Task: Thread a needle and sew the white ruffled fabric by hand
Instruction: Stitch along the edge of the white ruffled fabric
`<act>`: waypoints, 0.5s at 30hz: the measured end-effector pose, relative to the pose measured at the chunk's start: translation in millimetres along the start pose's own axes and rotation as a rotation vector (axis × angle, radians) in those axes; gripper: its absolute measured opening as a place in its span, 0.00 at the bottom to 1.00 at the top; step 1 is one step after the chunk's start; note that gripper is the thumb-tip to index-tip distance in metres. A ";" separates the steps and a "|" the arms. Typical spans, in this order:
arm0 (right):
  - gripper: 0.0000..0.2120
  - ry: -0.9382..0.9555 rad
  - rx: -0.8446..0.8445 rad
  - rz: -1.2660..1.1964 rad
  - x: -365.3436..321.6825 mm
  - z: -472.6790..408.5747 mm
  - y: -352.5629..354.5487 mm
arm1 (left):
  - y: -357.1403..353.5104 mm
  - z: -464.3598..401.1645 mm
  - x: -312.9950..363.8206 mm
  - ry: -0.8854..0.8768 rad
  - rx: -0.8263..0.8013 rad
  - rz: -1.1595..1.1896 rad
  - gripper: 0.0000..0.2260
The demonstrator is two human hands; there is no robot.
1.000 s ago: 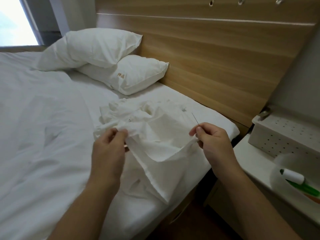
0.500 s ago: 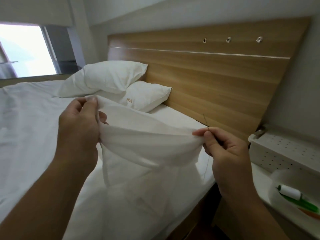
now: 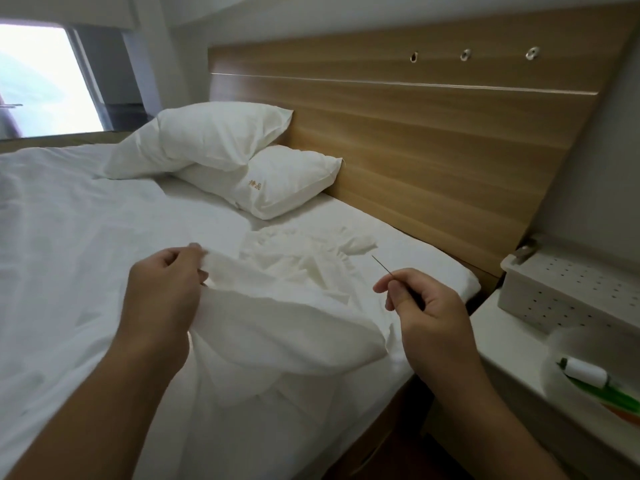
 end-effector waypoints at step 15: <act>0.18 -0.338 -0.358 -0.144 5.1 6.8 -5.9 | 9.7 -9.6 -10.6 0.085 -0.013 0.249 0.16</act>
Point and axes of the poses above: each hand's wrist, its own z-axis away from the middle knuckle, its own y-axis out of the back of the hand, x = y × z, the point moved 1 cm from there along -z, towards the middle knuckle, and after that the axes turned 11 degrees about z, right-handed, at the moved point
